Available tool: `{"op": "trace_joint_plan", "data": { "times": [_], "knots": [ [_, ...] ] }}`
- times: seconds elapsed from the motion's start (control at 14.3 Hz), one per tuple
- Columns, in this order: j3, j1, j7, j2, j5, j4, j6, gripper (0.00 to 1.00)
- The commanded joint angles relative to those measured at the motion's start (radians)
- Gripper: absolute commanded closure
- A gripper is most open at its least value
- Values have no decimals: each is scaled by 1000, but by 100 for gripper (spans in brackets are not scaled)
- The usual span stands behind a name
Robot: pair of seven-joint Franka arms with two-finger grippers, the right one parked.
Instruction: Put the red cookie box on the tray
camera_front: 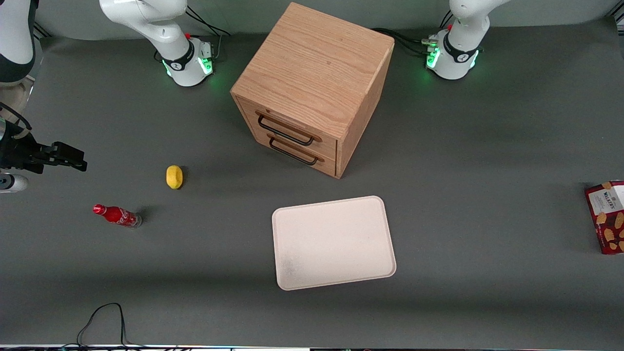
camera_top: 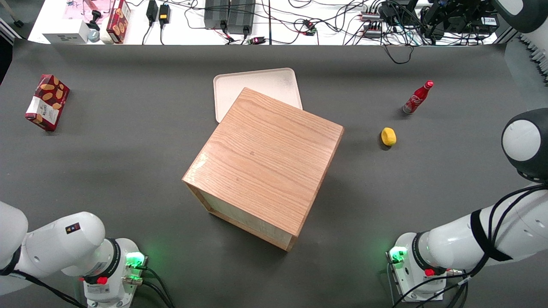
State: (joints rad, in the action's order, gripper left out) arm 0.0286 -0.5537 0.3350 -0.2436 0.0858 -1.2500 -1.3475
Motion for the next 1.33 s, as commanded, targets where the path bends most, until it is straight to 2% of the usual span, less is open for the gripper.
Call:
{"op": "trace_joint_plan", "data": {
  "times": [0.0, 0.21, 0.42, 0.84, 1.05, 1.26],
  "knots": [
    [13, -20, 48, -45, 6, 72, 42, 0],
    [13, -47, 100, -74, 17, 67, 35, 0],
    [13, -69, 241, -109, 72, 70, 19, 0],
    [14, -71, 265, -132, 83, 32, -51, 0],
    [13, -84, 283, -161, 89, -97, -282, 0],
    [14, -98, 280, -271, 80, -98, -392, 0]
  ]
}}
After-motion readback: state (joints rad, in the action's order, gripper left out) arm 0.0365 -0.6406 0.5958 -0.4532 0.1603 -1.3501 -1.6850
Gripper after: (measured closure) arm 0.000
